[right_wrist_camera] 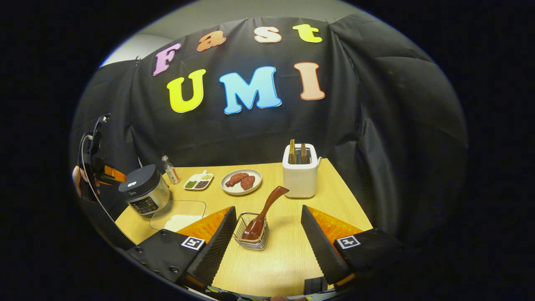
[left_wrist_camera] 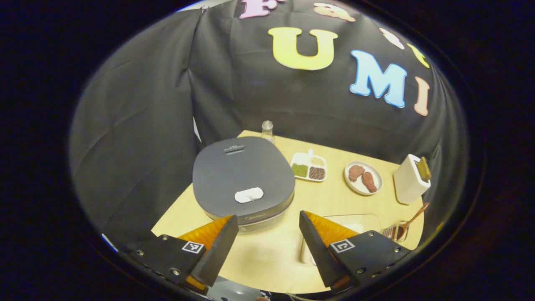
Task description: Close the left gripper, press the button to open the rice cooker; take a wooden spoon from the chopstick holder with the right hand, scoop a spoonful of rice and pour it into the rice cooker, then put the wooden spoon back into the chopstick holder.
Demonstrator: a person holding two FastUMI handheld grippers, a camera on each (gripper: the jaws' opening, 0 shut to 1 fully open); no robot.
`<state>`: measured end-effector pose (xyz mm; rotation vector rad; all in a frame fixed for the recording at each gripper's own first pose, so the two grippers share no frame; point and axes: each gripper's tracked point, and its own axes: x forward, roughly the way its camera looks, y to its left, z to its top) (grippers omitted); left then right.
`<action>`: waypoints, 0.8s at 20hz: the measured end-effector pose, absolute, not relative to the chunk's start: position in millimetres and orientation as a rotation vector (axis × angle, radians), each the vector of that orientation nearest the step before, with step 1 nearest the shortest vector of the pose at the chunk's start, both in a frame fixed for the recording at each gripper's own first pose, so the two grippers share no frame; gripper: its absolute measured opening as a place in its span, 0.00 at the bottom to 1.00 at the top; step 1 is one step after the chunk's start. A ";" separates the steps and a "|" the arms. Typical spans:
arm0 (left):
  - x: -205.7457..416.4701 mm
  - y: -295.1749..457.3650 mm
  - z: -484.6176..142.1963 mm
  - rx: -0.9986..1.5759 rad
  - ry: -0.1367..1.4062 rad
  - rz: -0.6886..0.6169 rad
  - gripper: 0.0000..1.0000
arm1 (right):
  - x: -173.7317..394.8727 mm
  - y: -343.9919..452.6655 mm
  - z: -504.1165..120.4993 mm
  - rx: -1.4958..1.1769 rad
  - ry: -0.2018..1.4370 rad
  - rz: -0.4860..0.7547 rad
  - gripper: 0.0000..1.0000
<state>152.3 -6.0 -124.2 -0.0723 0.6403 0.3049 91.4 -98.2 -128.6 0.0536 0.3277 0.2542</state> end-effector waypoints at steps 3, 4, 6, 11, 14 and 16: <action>130.7 -36.4 -60.8 -0.022 0.484 0.248 0.93 | 100.0 -95.9 -109.2 0.066 0.314 0.267 0.98; 124.5 -45.1 -38.3 0.006 0.432 0.229 0.93 | 102.5 -95.9 -99.4 0.071 0.298 0.258 0.98; 109.4 -54.7 8.5 0.089 0.317 0.205 0.93 | 104.0 -94.5 -76.4 0.080 0.264 0.227 0.99; 59.8 -87.2 91.1 0.141 0.120 0.110 0.93 | 85.2 -93.4 15.3 0.101 0.084 0.105 0.98; 37.5 -104.2 115.2 0.109 0.038 0.047 0.93 | 64.3 -92.1 43.5 0.082 0.002 0.065 0.98; 21.6 -112.2 119.4 0.089 0.009 0.004 0.93 | 49.2 -90.7 48.9 0.057 -0.026 0.053 0.98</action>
